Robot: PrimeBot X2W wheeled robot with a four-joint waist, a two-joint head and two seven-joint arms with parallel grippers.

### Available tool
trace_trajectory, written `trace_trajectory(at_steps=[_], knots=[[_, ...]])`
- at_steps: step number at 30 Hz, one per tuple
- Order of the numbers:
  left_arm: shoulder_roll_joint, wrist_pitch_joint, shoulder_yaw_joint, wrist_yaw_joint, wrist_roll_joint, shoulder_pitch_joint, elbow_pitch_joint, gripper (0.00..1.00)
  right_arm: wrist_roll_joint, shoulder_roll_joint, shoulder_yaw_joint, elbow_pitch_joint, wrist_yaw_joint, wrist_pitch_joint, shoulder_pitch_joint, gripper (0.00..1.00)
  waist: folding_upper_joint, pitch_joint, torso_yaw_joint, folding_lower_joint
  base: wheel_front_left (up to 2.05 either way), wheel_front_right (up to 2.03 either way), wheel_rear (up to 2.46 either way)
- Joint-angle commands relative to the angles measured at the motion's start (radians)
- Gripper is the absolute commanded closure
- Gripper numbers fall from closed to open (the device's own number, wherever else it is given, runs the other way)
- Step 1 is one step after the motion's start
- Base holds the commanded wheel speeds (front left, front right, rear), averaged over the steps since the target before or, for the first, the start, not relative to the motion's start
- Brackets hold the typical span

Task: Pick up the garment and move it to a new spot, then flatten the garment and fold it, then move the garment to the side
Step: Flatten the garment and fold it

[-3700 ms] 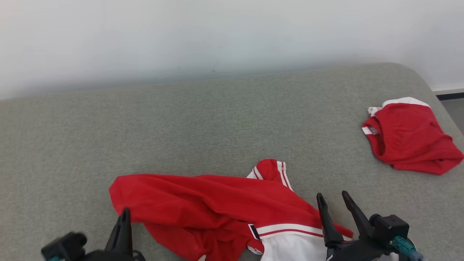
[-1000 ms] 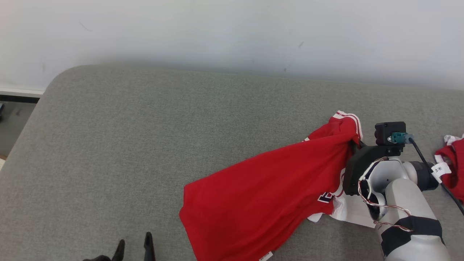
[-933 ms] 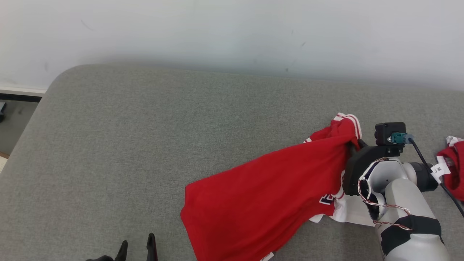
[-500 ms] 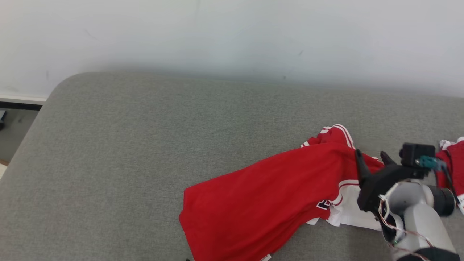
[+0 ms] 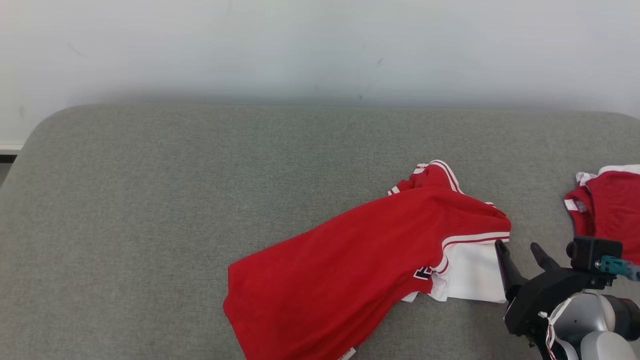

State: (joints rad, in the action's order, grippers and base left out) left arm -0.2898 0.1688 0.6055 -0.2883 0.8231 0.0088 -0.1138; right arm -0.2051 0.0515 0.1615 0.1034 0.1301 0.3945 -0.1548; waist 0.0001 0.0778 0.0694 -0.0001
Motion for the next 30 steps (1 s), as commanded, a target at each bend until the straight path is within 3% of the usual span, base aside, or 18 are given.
trace_trajectory(at_steps=[1, 4, 7, 9, 11, 12, 13, 21, 25, 30], knots=[[0.002, 0.004, 0.003, 0.006, 0.012, -0.015, -0.007, 0.0, -0.013, -0.002, -0.003, -0.01, 0.0, 0.001, 0.015, 0.0, -0.0001, 0.004, -0.008, 0.0001, 0.0, 0.0, 0.0], [0.009, 0.004, 0.011, 0.015, 0.008, -0.029, -0.022, 0.33, -0.022, -0.001, -0.008, -0.024, 0.0, 0.008, 0.03, 0.0, -0.0001, 0.006, -0.014, 0.0001, 0.0, 0.0, 0.0], [0.009, 0.002, 0.016, 0.018, 0.001, -0.034, -0.027, 0.38, -0.024, -0.001, -0.006, -0.037, 0.0, 0.015, 0.038, 0.0, -0.0001, 0.008, -0.016, 0.0001, 0.0, 0.0, 0.0], [0.006, 0.005, 0.022, 0.021, -0.003, -0.034, -0.026, 0.51, -0.024, -0.001, -0.003, -0.044, 0.0, 0.017, 0.04, 0.0, -0.0001, 0.01, -0.014, 0.0001, 0.0, 0.0, 0.0], [0.005, 0.008, 0.025, 0.024, -0.003, -0.036, -0.023, 0.73, -0.024, -0.002, 0.0, -0.045, 0.0, 0.019, 0.044, 0.0, -0.0001, 0.01, -0.012, 0.0001, 0.0, 0.0, 0.0], [0.005, 0.009, 0.026, 0.024, -0.002, -0.037, -0.022, 0.93, -0.024, -0.001, 0.001, -0.046, 0.0, 0.021, 0.046, 0.0, -0.0001, 0.01, -0.011, 0.0001, 0.0, 0.0, 0.0], [0.005, 0.009, 0.027, 0.027, -0.001, -0.037, -0.022, 1.0, -0.025, -0.002, 0.001, -0.047, 0.0, 0.022, 0.046, 0.0, -0.0001, 0.01, -0.01, 0.0001, 0.0, 0.0, 0.0], [-0.01, -0.046, -0.001, 0.016, -0.012, -0.025, -0.003, 1.0, -0.025, -0.001, 0.0, -0.052, 0.0, 0.029, 0.057, 0.0, -0.0001, 0.003, -0.003, 0.0001, 0.0, 0.0, 0.0], [-0.022, -0.1, -0.039, -0.011, -0.022, -0.007, 0.054, 1.0, -0.017, -0.001, 0.018, -0.056, 0.0, 0.046, 0.071, 0.0, -0.0001, -0.002, 0.0, 0.0001, 0.0, 0.0, 0.0], [-0.049, -0.092, -0.05, -0.04, -0.03, 0.016, 0.123, 1.0, -0.006, -0.001, 0.048, -0.036, 0.0, 0.123, 0.103, 0.0, -0.0001, 0.0, 0.001, 0.0001, 0.0, 0.0, 0.0]])
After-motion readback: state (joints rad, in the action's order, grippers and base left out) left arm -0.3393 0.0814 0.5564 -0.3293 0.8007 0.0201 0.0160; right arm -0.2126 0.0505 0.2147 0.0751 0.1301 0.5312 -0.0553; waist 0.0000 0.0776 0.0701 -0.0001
